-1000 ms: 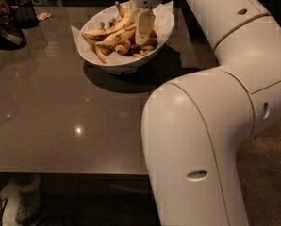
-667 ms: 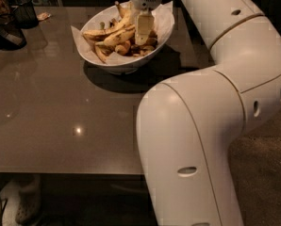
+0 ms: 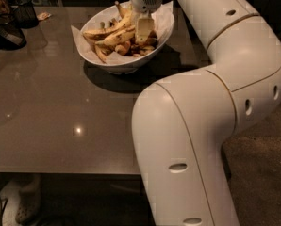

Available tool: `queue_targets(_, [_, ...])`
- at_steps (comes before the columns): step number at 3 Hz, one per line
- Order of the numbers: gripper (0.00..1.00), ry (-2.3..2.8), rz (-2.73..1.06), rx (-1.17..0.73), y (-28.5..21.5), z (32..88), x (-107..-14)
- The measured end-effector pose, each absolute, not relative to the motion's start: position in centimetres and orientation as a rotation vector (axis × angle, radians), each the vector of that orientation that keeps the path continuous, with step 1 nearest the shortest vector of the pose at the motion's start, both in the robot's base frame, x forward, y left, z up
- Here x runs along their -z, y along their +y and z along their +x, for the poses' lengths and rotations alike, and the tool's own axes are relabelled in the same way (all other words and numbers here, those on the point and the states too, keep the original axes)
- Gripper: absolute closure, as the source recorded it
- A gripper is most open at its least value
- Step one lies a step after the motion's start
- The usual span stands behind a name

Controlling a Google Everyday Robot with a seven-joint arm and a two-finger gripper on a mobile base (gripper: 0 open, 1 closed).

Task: Pick banana from white bowl

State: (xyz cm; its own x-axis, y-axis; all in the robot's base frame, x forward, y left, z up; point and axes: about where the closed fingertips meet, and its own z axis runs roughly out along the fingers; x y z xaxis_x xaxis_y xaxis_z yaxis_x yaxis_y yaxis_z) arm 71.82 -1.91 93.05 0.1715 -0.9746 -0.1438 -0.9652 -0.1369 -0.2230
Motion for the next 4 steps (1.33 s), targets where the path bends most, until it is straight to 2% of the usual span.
queue_targets(1, [0.84,1.867,-2.187,0.052,-1.9,71.8,-93.0])
queue_targets(2, [1.00,1.866,-2.186,0.052,-1.9,71.8,-93.0])
queue_targets(4, [1.00,1.875,-1.974,0.030,-3.8,70.4,-95.7])
